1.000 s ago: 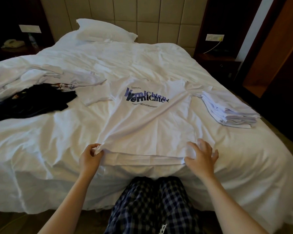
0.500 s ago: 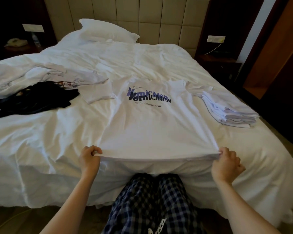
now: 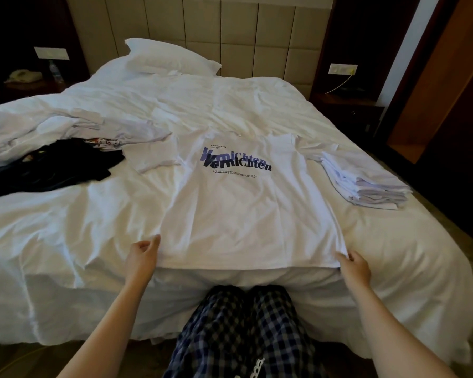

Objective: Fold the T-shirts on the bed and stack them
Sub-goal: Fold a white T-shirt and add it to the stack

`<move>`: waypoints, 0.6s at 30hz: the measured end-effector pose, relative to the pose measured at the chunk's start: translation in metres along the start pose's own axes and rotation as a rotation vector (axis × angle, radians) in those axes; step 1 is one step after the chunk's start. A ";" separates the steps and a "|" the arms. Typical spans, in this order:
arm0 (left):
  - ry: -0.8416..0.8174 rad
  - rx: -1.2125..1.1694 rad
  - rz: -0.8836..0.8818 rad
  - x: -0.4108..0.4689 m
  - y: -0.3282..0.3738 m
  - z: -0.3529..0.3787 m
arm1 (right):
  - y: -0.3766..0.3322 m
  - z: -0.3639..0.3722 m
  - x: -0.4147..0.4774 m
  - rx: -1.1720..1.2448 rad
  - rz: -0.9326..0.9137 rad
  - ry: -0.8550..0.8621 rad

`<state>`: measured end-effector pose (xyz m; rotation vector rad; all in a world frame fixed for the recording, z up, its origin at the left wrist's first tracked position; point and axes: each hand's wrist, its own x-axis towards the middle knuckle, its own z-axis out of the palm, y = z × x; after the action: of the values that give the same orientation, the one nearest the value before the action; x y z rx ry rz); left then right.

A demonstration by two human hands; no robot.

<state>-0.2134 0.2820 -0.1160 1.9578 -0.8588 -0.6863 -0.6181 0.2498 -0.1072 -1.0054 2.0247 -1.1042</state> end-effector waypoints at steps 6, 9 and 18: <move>0.199 -0.163 0.103 0.001 0.022 0.003 | -0.021 0.002 -0.001 0.421 0.047 0.412; 0.169 -0.134 0.007 -0.002 0.009 0.005 | -0.023 0.008 -0.006 0.417 0.181 0.451; -0.056 -0.073 -0.029 -0.004 0.000 -0.005 | -0.007 0.005 -0.007 0.630 0.410 0.098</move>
<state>-0.2121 0.2880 -0.1129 1.8969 -0.8290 -0.7815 -0.6085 0.2513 -0.1022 -0.2111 1.6663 -1.4344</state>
